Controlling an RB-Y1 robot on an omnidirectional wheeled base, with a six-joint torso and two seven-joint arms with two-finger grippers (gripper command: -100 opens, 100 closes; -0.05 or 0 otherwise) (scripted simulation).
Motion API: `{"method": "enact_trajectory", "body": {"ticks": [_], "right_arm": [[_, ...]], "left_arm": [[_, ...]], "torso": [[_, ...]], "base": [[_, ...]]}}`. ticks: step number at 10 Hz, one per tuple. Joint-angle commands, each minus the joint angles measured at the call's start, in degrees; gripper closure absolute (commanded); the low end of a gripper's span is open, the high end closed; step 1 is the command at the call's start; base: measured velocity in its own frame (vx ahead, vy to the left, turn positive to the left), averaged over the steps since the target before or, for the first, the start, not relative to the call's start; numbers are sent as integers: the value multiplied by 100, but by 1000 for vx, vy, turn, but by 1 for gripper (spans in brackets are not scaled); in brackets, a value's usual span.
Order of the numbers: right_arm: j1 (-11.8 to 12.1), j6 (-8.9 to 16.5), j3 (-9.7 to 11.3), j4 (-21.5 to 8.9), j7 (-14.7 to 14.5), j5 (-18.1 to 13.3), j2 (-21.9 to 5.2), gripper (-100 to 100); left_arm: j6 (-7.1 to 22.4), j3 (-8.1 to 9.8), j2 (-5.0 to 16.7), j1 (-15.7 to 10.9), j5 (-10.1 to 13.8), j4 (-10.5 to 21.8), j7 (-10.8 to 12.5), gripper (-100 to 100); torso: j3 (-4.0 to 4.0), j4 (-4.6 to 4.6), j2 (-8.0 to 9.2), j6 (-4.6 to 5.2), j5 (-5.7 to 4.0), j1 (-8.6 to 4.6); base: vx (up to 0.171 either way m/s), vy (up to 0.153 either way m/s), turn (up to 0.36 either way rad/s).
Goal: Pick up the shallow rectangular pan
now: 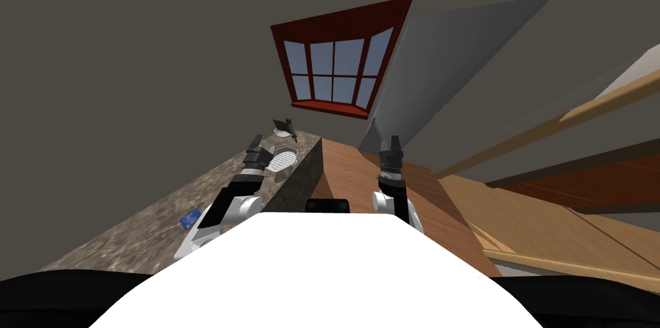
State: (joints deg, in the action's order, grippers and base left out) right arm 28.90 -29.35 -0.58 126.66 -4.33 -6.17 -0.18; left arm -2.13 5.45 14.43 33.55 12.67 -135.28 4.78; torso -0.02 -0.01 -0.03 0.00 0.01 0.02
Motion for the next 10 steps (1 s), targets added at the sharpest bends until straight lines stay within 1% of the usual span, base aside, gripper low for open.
{"method": "enact_trajectory", "body": {"ticks": [1, 2, 3, 4, 5, 6, 7, 8, 9, 10], "right_arm": [[0, 0, 0, 0, 0, 0, 0, 0], [0, 0, 0, 0, 0, 0, 0, 0], [0, 0, 0, 0, 0, 0, 0, 0], [0, 0, 0, 0, 0, 0, 0, 0], [0, 0, 0, 0, 0, 0, 0, 0], [0, 0, 0, 0, 0, 0, 0, 0], [0, 0, 0, 0, 0, 0, 0, 0], [0, 0, 0, 0, 0, 0, 0, 0], [0, 0, 0, 0, 0, 0, 0, 0], [0, 0, 0, 0, 0, 0, 0, 0]], "left_arm": [[176, 5, 53, 24, 26, -10, -16, -100], [392, 48, 196, 47, 99, 12, -24, -100], [430, 48, 196, 47, 99, 12, -24, -100], [639, 91, 340, 70, 174, 35, -31, -100], [695, 91, 340, 70, 174, 35, -31, -100], [910, 135, 483, 95, 252, 58, -37, -100], [969, 135, 483, 95, 252, 58, -37, -100], [1163, 180, 624, 120, 331, 80, -44, -100], [1251, 180, 624, 120, 331, 80, -44, -100], [1427, 226, 765, 144, 410, 100, -50, -100]], "torso": [[0, 0, 0, 0, 0, 0], [1, 0, 1, -1, 0, 0], [1, 0, 2, 0, 0, 0], [1, 1, 2, -1, 0, 1], [1, 0, 2, 0, 0, 2], [1, 1, 2, -1, 0, 1], [2, 1, 3, 0, 1, 2], [1, 1, 2, -1, 1, 2], [2, 1, 3, 0, 0, 2], [2, 1, 3, -2, 1, 2]], "base": [[3, 4, -25], [2, 5, -59], [1, 6, -27], [2, 7, -47], [0, 7, -28], [-2, 9, -61], [-1, 9, -33], [0, 9, -73], [-2, 10, -26], [-4, 12, -56]]}}
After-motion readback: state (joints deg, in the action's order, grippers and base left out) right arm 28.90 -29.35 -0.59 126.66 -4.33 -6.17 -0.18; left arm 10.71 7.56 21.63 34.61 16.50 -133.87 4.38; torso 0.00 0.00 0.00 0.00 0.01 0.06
